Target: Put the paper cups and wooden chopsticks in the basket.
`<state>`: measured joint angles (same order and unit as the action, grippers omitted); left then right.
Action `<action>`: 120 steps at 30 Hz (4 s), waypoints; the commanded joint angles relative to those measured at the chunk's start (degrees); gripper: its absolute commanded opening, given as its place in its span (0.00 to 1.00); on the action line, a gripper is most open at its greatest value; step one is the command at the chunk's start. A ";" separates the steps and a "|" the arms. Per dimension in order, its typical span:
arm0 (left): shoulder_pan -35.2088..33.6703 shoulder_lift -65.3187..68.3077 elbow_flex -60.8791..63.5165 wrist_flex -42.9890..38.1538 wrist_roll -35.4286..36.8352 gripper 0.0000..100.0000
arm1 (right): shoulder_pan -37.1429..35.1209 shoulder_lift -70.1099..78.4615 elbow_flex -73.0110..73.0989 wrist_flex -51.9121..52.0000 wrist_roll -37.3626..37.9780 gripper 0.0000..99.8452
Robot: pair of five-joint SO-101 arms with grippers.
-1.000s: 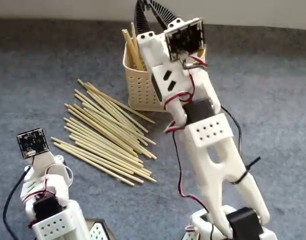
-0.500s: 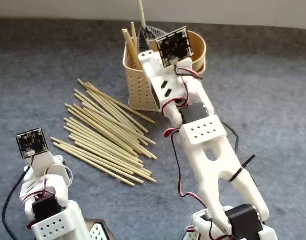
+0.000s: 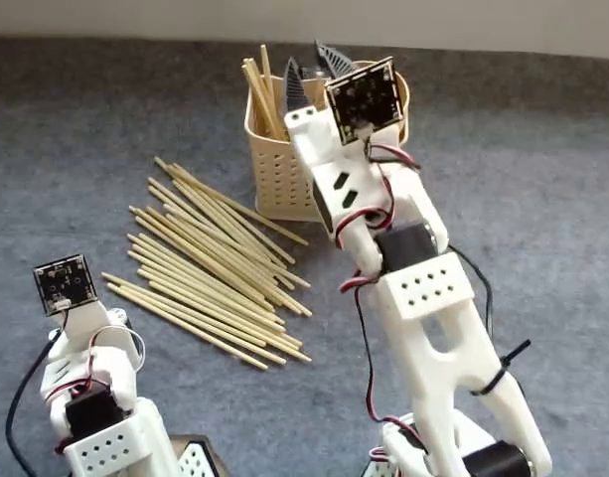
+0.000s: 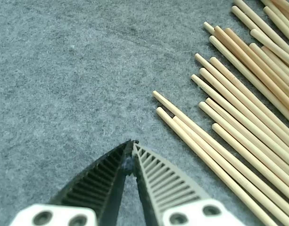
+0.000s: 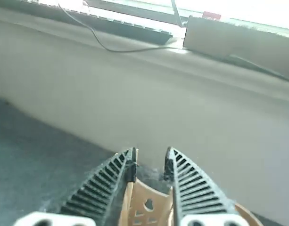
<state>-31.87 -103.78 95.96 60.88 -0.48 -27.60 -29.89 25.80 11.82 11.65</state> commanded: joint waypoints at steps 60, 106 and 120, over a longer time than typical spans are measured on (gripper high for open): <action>-2.77 -0.75 1.19 -2.46 -0.44 0.01 | -17.27 25.71 1.63 29.76 3.60 0.11; -2.77 -0.75 1.19 -2.46 -0.53 0.01 | -21.49 44.97 -15.87 44.79 5.27 0.04; -2.77 -0.75 1.19 -2.46 -0.53 0.01 | -16.57 40.92 -25.80 63.60 7.56 0.01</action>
<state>-34.15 -103.78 95.96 59.38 -0.57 -45.63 15.21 3.03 71.78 16.66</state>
